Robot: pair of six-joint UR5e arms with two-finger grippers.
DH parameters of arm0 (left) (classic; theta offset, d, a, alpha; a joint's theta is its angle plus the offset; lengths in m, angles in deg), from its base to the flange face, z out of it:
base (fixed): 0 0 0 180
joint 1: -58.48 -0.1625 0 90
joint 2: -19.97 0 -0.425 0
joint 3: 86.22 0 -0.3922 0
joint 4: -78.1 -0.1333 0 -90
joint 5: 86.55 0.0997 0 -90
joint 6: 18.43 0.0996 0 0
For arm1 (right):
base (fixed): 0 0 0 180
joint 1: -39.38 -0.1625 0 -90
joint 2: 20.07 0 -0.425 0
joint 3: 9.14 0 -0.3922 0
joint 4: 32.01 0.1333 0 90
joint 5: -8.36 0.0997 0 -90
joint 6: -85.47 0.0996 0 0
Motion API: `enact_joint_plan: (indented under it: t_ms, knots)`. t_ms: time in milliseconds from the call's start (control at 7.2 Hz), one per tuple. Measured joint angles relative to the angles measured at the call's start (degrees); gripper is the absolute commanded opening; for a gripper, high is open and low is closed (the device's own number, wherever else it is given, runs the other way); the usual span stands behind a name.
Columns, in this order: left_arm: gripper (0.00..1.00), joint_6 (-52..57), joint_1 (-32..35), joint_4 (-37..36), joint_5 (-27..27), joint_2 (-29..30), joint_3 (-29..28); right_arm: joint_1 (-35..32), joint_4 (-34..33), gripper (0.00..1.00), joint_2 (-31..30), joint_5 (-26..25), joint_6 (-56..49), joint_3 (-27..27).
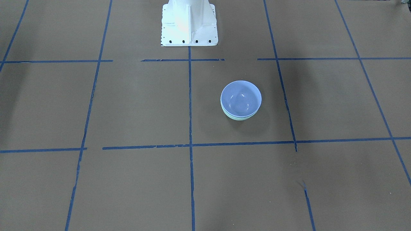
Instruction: Stack blue bowl on green bowl
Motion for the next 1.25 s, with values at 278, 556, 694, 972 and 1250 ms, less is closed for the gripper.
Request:
enact_joint_plan:
  t_ms: [278, 556, 694, 972, 1250]
  knots:
    - [1.0, 1.29, 1.05, -0.32, -0.4, -1.72, -1.03, 0.0, 0.0, 1.0, 0.0, 0.0, 0.02, 0.0]
    - [1.0, 1.36, 1.2, -2.09, -0.63, -2.8, -1.07, 0.0, 0.0, 1.0, 0.0, 0.0, 0.02, 0.0]
    - [1.0, 1.28, 1.24, -3.72, -1.3, -2.95, -0.95, 0.0, 0.0, 1.0, 0.0, 0.0, 0.01, 0.0]
    - [1.0, 1.21, 1.28, -5.58, -2.61, -3.69, -0.62, 0.0, 0.0, 1.0, 0.0, 0.0, 0.04, 0.0]
    - [1.0, 1.21, 1.24, -6.03, -2.89, -4.36, -0.3, 0.0, 0.0, 1.0, 0.0, 0.0, 0.04, 0.0]
